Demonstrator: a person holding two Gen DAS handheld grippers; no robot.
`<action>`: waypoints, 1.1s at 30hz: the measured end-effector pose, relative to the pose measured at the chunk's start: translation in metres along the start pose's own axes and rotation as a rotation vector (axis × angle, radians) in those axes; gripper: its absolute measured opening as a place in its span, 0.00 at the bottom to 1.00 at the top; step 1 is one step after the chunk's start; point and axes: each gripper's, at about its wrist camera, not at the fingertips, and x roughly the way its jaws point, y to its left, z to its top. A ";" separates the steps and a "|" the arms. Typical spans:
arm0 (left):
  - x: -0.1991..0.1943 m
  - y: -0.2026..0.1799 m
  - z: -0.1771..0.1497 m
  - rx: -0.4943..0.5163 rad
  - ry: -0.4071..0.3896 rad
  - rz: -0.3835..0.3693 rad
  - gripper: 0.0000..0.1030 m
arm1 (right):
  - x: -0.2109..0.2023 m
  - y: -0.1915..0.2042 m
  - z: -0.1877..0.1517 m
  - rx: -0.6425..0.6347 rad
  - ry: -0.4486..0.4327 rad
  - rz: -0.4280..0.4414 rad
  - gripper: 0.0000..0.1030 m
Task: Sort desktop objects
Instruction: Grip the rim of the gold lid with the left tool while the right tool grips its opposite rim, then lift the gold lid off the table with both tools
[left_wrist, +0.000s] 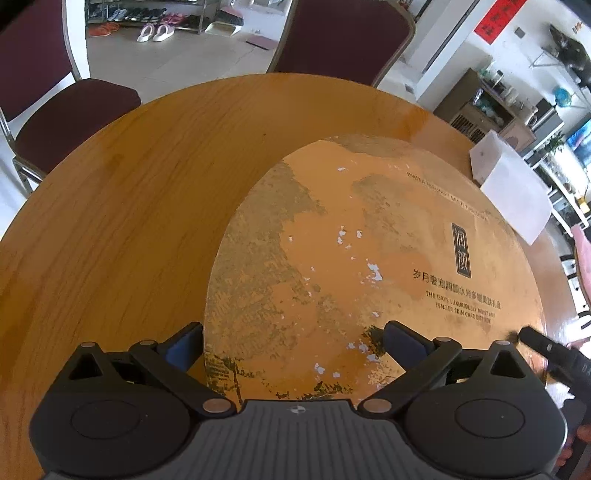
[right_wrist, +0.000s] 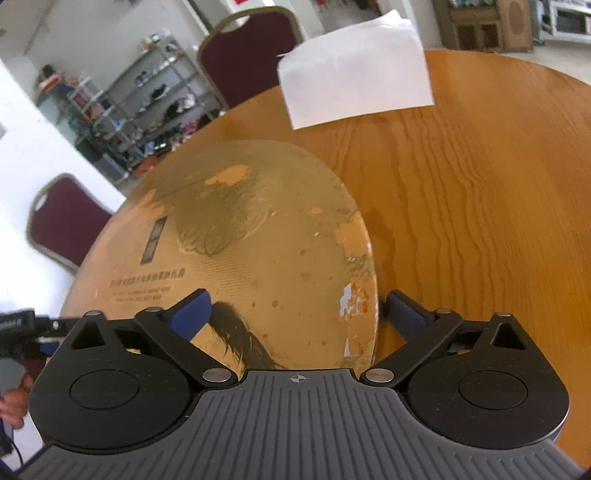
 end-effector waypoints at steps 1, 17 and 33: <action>-0.002 -0.002 0.000 0.002 0.000 0.006 0.98 | -0.003 0.001 0.000 -0.002 0.001 -0.009 0.90; -0.077 -0.023 0.009 0.078 -0.125 -0.016 0.98 | -0.089 0.040 0.003 -0.072 -0.057 -0.065 0.88; -0.187 -0.037 0.005 0.115 -0.303 -0.180 0.97 | -0.253 0.112 -0.012 -0.177 -0.246 -0.154 0.87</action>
